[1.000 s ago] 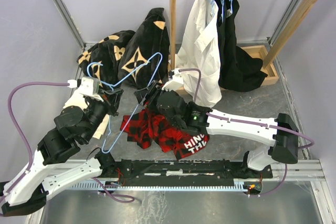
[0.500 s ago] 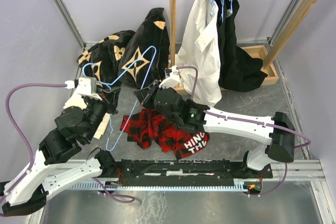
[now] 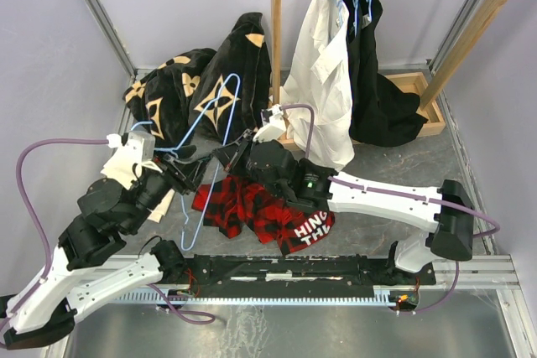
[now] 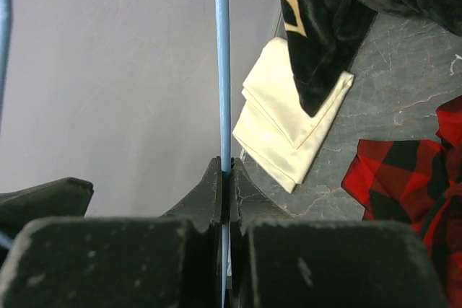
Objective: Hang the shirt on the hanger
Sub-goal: Adjust the hanger.
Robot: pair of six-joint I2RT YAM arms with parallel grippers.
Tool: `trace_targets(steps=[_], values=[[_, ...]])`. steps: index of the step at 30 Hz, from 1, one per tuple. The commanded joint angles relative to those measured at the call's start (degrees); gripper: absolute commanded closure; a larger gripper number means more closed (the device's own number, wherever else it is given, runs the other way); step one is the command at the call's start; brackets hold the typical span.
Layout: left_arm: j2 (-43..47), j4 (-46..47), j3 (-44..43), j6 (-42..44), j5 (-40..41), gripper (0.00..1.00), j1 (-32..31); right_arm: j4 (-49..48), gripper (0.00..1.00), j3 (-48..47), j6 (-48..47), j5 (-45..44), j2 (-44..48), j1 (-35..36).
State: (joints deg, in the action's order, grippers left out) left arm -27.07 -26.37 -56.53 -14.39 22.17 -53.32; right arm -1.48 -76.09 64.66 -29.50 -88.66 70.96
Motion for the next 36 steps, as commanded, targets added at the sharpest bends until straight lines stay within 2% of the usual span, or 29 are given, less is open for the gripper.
trace_targets(steps=[1, 4, 8, 21, 27, 36], values=[[1.99, 2.56, 0.11, -1.15, -6.30, 0.34, 0.24, 0.62, 1.00, -0.67, -1.29, 0.76, 4.52, -0.99], [3.17, 1.29, -0.17, -0.91, -7.53, 0.17, 0.24, 2.12, 1.00, -0.29, -1.73, 0.55, 6.27, -1.87], [4.41, -0.94, -0.86, -0.19, -8.90, 0.08, 0.25, 4.75, 1.00, -0.28, -3.48, -0.32, 7.78, -2.53], [11.39, -10.50, -6.53, 6.16, -9.28, 0.01, 0.24, 14.18, 1.00, -0.24, -8.85, 0.98, 11.51, -3.98], [11.33, -13.72, -9.04, 9.99, -9.60, 0.01, 0.23, 18.30, 1.00, -0.33, -11.40, 2.77, 12.67, -4.07], [11.54, -12.90, -4.91, 20.08, -14.78, 0.01, 0.21, 25.03, 1.00, -2.24, -15.31, 8.09, 13.50, -4.24]])
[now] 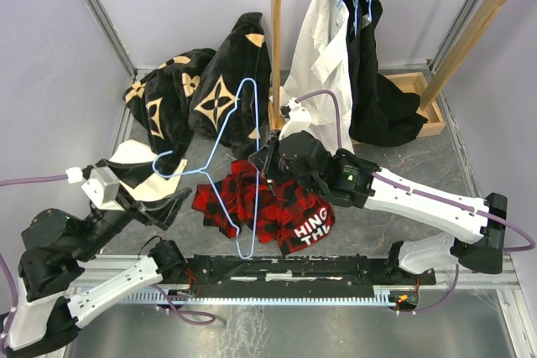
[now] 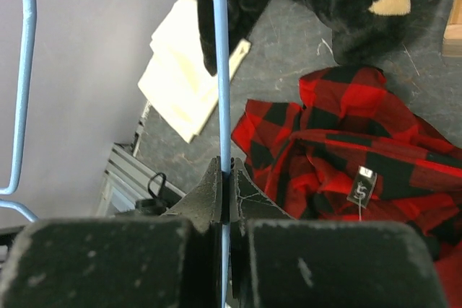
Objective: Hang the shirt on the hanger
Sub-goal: Adjust the hanger.
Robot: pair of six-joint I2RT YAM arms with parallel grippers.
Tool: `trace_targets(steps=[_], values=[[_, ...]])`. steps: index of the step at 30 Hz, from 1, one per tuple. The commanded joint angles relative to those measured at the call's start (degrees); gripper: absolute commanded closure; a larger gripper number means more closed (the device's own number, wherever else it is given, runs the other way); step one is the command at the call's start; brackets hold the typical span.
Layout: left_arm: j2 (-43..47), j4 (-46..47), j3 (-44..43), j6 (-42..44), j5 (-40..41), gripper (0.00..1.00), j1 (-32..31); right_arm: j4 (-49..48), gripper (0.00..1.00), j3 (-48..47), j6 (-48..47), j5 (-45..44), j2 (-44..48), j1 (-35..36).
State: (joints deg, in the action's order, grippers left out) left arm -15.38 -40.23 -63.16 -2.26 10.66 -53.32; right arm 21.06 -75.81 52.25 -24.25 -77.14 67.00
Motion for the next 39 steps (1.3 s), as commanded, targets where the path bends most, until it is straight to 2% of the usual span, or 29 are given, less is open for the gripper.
trace_targets(steps=[1, 11, 20, 25, 30, 33, 39], values=[[-0.03, 1.09, 2.06, 9.49, -3.94, 0.01, 0.26, 3.26, 1.00, -2.83, -3.46, 3.37, 1.99, -0.29], [2.69, 3.74, 5.77, 31.60, -13.16, 0.01, 0.24, 11.28, 1.00, -5.51, -8.44, 1.93, 3.19, -1.23], [4.10, 4.72, 8.77, 48.98, -14.23, 0.00, 0.24, 18.88, 1.00, -10.40, -11.48, -1.02, 3.54, -2.58], [1.40, 4.82, 8.36, 56.79, -15.52, 0.02, 0.28, 23.41, 1.00, -14.32, -13.18, 1.80, 2.48, -3.81], [-1.13, 3.75, 8.00, 68.38, -14.62, 0.04, 0.31, 27.66, 1.00, -17.75, -12.78, 6.48, 1.21, -6.07], [-3.25, 0.91, 6.69, 72.98, -15.11, 0.09, 0.38, 28.45, 1.00, -18.40, -11.80, 10.05, 0.61, -7.94], [-4.88, -0.25, 7.62, 82.39, -12.94, 0.28, 0.41, 27.57, 1.00, -16.95, -10.09, 14.94, 0.42, -10.43]])
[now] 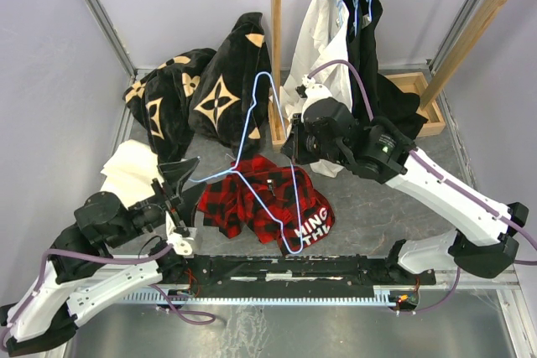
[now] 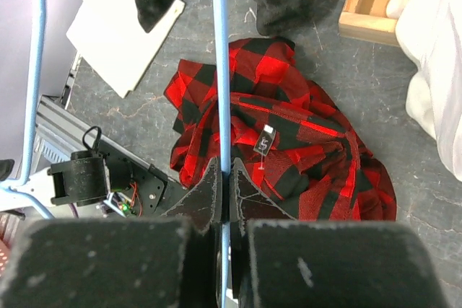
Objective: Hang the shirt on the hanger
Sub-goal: Adjust the hanger.
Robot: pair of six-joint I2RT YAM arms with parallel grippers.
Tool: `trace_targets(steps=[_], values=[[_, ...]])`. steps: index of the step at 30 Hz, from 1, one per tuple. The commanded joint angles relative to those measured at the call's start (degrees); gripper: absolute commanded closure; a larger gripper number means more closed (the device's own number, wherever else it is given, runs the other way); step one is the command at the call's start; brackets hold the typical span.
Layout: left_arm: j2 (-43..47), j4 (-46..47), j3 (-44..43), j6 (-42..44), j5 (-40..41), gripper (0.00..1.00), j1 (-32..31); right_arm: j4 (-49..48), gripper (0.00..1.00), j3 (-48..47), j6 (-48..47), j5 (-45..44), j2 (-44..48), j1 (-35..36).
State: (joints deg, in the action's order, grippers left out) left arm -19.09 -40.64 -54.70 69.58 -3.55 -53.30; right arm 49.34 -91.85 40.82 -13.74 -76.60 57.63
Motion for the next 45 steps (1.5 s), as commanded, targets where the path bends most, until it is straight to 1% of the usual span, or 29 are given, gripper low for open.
trace_targets(steps=[1, 4, 7, 10, 13, 14, 15, 16, 17, 23, 24, 25, 26, 27, 28, 29, 31, 35, 38, 40, 42, 45], values=[[-1.50, 0.21, -0.54, 11.98, 2.14, 0.31, 0.49, -0.74, 1.00, -0.80, 1.35, 4.94, -0.05, -1.32], [-2.36, 0.24, 0.62, 16.83, 5.05, 0.41, 0.48, -0.80, 1.00, -0.40, 1.33, 6.44, -0.10, -1.73], [-2.70, 0.29, 1.46, 20.03, 7.59, 0.48, 0.50, -0.95, 1.00, -0.09, 1.32, 7.80, -0.21, -2.07], [-2.60, 0.39, 1.85, 21.53, 9.37, 0.57, 0.48, -1.01, 1.00, 0.03, 1.07, 9.56, -0.69, -2.37], [-2.55, 0.35, 1.74, 21.47, 9.06, 0.65, 0.52, -0.99, 1.00, -0.08, 0.87, 11.12, -1.31, -2.69], [-2.49, 0.31, 1.77, 21.43, 8.90, 0.69, 0.50, -1.00, 1.00, -0.08, 0.78, 11.56, -1.49, -2.84], [-2.45, 0.30, 1.73, 21.46, 8.83, 0.80, 0.48, -1.07, 1.00, -0.16, 0.82, 11.88, -1.75, -2.88], [-2.36, 0.38, 1.77, 21.52, 8.83, 0.94, 0.48, -1.03, 1.00, -0.12, 0.84, 12.19, -1.92, -2.98], [-2.30, 0.38, 1.84, 21.62, 8.78, 0.97, 0.52, -1.23, 1.00, -0.16, 0.82, 12.47, -2.06, -3.05], [-2.43, -0.62, 1.68, 21.27, 8.04, 0.97, 0.54, -1.97, 1.00, -0.53, 0.29, 12.97, -2.50, -3.64], [-2.48, -0.89, 1.58, 21.07, 7.96, 0.97, 0.51, -1.86, 0.95, -0.71, -0.26, 12.83, -2.50, -3.77], [-2.64, -1.52, 1.29, 20.81, 7.88, 0.97, 0.51, -1.57, 0.86, -0.98, -1.03, 12.38, -2.44, -3.82], [-2.88, -2.32, 1.01, 20.54, 7.74, 0.97, 0.48, -0.97, 0.69, -1.38, -1.89, 11.70, -2.28, -3.85], [-3.14, -3.12, 0.53, 20.18, 7.50, 0.97, 0.50, -0.35, 0.55, -1.86, -3.46, 10.85, -2.09, -3.84], [-3.34, -3.98, 0.03, 19.74, 7.23, 0.97, 0.48, 0.38, 0.46, -2.25, -4.64, 9.97, -1.69, -3.84], [-3.48, -4.79, -0.48, 19.38, 6.98, 0.97, 0.50, 0.97, 0.40, -2.53, -5.91, 8.89, -0.95, -3.84], [-3.58, -5.54, -1.08, 18.37, 6.45, 0.97, 0.48, 1.87, 0.34, -2.67, -8.28, 6.52, 0.55, -3.86], [-3.45, -5.68, -1.15, 15.58, 5.25, 0.97, 0.48, 2.67, 0.28, -2.56, -13.24, 4.19, 3.86, -3.81], [-3.88, -6.45, -0.86, 13.29, 3.59, 0.97, 0.48, 2.82, 0.28, -2.39, -15.95, 4.85, 5.55, -3.71], [-5.06, -7.53, -1.28, 11.36, 2.78, 0.97, 0.54, 3.32, 0.28, -2.36, -16.38, 3.32, 6.23, -3.37], [-7.02, -9.92, -3.00, 9.65, 1.75, 0.97, 0.55, 3.40, 0.28, -2.36, -17.18, 1.14, 6.82, -1.97], [-10.61, -13.90, -5.90, 7.27, 0.50, 0.97, 0.50, 3.56, 0.28, -3.51, -19.28, -4.07, 6.58, 3.76]])
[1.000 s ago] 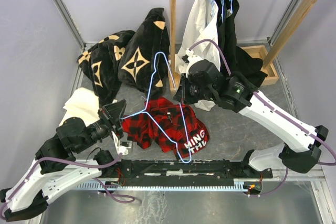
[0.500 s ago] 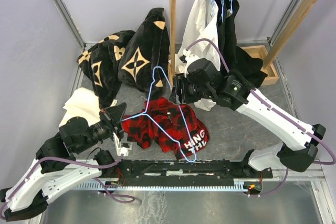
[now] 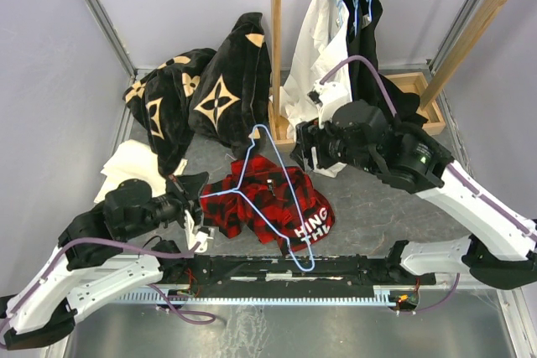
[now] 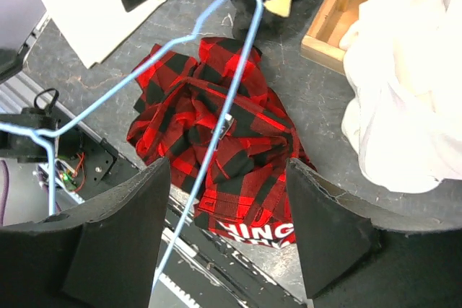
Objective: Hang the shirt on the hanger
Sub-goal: Adjust the hanger.
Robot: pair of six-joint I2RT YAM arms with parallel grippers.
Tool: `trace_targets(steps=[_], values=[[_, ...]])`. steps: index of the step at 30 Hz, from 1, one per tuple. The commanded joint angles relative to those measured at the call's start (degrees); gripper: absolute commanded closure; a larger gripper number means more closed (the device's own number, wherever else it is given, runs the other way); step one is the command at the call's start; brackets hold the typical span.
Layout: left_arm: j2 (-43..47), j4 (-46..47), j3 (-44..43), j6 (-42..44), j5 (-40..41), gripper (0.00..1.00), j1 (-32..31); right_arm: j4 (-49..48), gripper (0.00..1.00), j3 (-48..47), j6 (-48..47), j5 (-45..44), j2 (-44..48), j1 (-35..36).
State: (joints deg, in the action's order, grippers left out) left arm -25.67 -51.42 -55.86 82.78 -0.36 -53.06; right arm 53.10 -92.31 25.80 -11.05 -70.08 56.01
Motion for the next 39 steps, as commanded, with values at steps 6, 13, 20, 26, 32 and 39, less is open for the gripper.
trace_targets(steps=[6, 13, 20, 26, 32, 39], values=[[-7.69, -4.36, -6.39, -11.37, -2.99, 0.97, 0.24, -6.62, 0.27, -0.84, -7.27, -5.55, 0.47, 12.28], [-12.71, -6.83, -9.79, -16.85, -2.60, 0.97, 0.24, -15.87, 0.27, 6.14, -11.21, 0.53, 1.63, 17.80], [-14.63, -7.29, -10.72, -16.94, -1.85, 0.97, 0.24, -15.66, 0.29, 5.50, -14.59, 3.51, -2.87, 19.80], [-15.99, -7.69, -11.26, -17.40, -1.30, 0.97, 0.24, -13.53, 0.31, 5.23, -14.88, 8.15, -4.84, 19.84], [-17.10, -8.04, -12.45, -17.43, 0.08, 0.97, 0.28, -9.72, 0.34, 5.97, -15.14, 8.12, -5.79, 19.93], [-17.92, -8.43, -13.36, -17.74, 0.10, 0.97, 0.28, -6.82, 0.33, 7.71, -16.17, 0.75, -5.08, 19.92]])
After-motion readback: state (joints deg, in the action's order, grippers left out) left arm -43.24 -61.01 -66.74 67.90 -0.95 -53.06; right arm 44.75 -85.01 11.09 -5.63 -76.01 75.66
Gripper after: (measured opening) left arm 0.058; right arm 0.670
